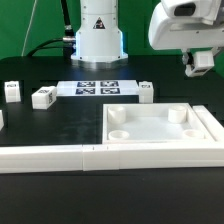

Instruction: Assemble one leg

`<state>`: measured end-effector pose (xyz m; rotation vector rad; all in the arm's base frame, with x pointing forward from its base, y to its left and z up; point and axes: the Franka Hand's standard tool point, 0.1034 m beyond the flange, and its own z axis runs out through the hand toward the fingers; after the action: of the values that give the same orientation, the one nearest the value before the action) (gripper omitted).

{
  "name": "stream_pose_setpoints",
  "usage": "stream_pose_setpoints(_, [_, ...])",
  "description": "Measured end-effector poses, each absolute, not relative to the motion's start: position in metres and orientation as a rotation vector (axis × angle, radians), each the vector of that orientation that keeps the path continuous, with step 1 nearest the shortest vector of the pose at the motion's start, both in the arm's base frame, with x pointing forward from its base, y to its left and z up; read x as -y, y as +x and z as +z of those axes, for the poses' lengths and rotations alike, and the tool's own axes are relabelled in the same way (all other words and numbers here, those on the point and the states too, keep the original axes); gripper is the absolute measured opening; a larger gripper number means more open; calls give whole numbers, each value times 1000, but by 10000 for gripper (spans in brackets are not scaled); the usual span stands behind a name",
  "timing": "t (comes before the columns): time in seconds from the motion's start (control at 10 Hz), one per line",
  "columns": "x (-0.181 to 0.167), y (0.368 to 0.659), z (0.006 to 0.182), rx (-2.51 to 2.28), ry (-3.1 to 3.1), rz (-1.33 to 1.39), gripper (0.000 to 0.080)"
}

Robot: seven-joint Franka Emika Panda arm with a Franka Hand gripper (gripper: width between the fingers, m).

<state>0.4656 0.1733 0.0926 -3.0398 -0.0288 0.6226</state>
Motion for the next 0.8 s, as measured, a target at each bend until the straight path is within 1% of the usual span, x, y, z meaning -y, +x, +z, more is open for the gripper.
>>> stream_pose_setpoints(0.2, [-175, 465, 92, 33, -3062, 375, 287])
stream_pose_setpoints(0.3, [-175, 473, 93, 49, -3062, 192, 287])
stream_pose_setpoints(0.6, [-156, 501, 102, 104, -3041, -233, 287])
stream_pose_setpoints(0.8, [-161, 503, 105, 92, -2970, -491, 287])
